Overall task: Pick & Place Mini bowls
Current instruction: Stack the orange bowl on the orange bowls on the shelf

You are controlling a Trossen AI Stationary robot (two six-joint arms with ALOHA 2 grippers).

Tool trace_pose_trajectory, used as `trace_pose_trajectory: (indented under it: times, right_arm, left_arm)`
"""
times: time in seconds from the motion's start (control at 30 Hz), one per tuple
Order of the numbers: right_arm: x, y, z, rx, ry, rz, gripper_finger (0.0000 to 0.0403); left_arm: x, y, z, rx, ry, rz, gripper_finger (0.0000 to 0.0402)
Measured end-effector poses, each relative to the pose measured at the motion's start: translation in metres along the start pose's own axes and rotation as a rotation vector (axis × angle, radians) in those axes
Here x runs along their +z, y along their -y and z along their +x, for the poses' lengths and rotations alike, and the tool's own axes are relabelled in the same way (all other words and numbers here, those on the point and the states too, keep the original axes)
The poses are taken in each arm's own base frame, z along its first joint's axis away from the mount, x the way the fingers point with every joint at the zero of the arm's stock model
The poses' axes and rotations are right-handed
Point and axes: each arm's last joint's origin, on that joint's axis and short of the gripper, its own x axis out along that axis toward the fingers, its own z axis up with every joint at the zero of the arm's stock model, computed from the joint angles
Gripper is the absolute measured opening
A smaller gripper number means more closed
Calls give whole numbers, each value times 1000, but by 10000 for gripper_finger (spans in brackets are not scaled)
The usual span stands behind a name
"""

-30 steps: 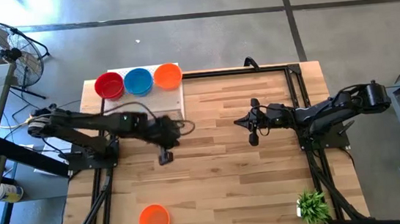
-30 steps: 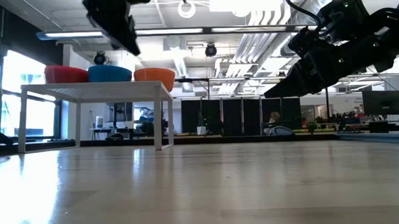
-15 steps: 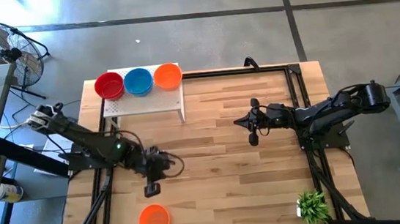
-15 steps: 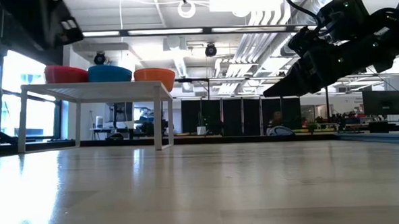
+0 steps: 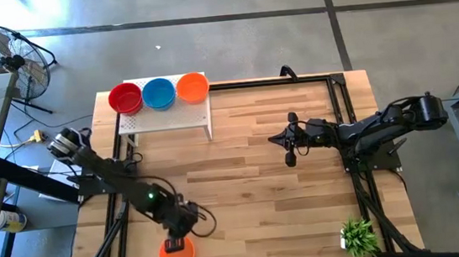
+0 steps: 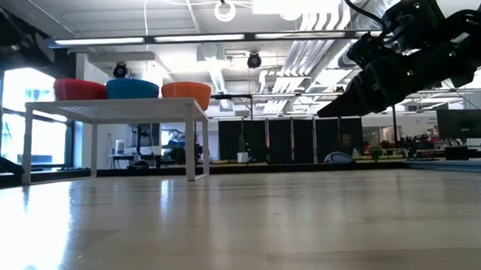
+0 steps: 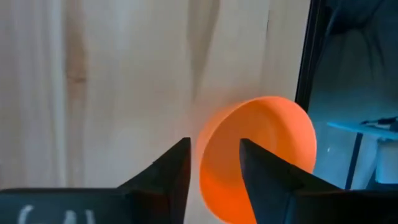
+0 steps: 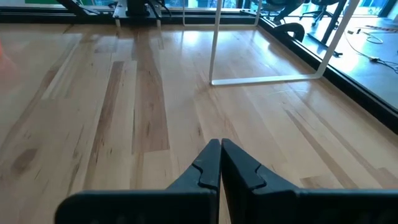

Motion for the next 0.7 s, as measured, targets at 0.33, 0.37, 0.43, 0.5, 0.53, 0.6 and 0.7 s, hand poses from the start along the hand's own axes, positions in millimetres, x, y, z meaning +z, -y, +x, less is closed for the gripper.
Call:
trace_pose_trajectory:
  times: [0.33, 0.37, 0.43, 0.5, 0.53, 0.6, 0.7]
  right_arm:
    - [-1, 0, 0, 0, -5, -1, 1]
    - [-1, 0, 0, 0, -6, -2, 2]
    - [-1, 0, 0, 0, -7, -2, 2]
    - [-1, 0, 0, 0, -7, -2, 1]
    - [-1, 0, 0, -1, -7, -2, 1]
    - [-1, 0, 0, -1, -8, -2, 1]
    - [-1, 0, 0, -5, -11, -2, 2]
  left_arm:
    - [-7, 17, 40, 32, -117, 46, 147]
    - [-7, 16, 44, 42, -127, 38, 147]
    - [-8, 14, 50, 62, -141, 16, 146]
    - [-8, 13, 53, 90, -142, 13, 141]
    - [-9, 12, 54, 108, -144, 12, 136]
    - [-9, 9, 57, 146, -140, 10, 119]
    - [-8, 9, 58, 154, -135, 10, 86]
